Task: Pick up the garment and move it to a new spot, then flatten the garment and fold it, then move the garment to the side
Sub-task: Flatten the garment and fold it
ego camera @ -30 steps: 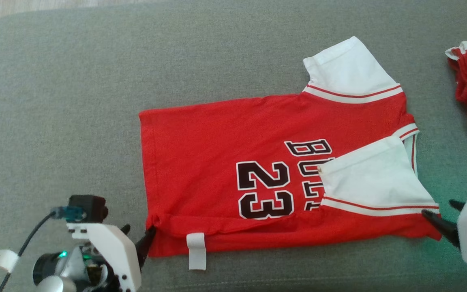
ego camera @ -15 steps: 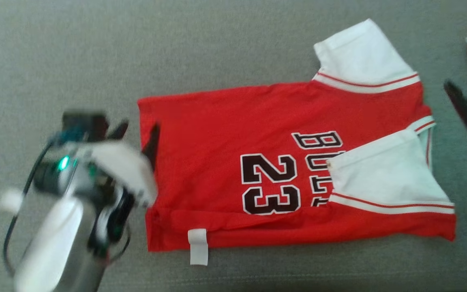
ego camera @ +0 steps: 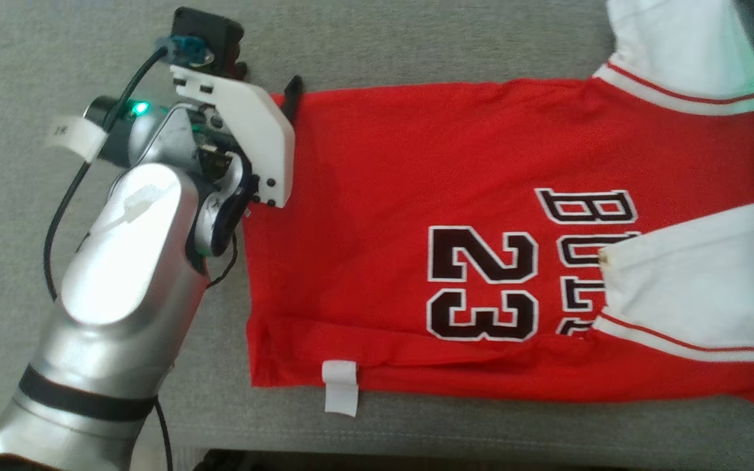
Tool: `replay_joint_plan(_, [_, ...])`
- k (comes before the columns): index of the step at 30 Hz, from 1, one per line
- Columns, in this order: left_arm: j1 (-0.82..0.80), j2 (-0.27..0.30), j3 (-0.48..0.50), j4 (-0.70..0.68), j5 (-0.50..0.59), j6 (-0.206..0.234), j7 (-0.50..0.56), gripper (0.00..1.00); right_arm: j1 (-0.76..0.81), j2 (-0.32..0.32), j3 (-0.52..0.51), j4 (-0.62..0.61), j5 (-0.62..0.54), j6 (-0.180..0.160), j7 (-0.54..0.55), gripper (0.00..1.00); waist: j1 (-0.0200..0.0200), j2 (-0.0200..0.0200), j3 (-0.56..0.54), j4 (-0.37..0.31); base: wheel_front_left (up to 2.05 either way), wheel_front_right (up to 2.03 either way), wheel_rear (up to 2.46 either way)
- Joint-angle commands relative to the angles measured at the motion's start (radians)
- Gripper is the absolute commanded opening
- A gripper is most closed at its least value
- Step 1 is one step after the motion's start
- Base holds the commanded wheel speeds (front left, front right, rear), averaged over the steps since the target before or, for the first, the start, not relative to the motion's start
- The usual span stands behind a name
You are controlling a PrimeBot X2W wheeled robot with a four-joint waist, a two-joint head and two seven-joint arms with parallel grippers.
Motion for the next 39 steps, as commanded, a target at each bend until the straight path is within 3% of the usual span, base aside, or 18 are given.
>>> replay_joint_plan(1, [-0.028,0.028,0.025,-0.023,0.002,-0.004,0.013,1.0,-0.014,-0.001,0.012,-0.021,0.001,0.007,-0.004,1.0,-0.0002,0.0,0.017,0.023,0.0,0.0,0.0])
replay_joint_plan(12, [-0.019,0.067,0.009,-0.069,-0.026,-0.041,0.082,1.0,-0.087,0.012,0.084,0.121,0.041,0.007,-0.052,1.0,-0.0002,0.0,0.005,0.039,0.0,0.0,0.0])
replay_joint_plan(30, [0.01,0.118,0.02,-0.144,-0.065,-0.042,0.139,1.0,-0.105,0.01,0.161,0.189,0.093,0.007,-0.083,1.0,-0.0002,0.0,-0.027,0.043,0.0,0.0,0.0])
replay_joint_plan(39, [0.029,0.11,0.015,-0.118,-0.091,-0.041,0.149,1.0,-0.12,0.013,0.186,0.186,0.104,0.007,-0.073,1.0,-0.0002,0.0,-0.008,0.034,0.0,0.0,0.0])
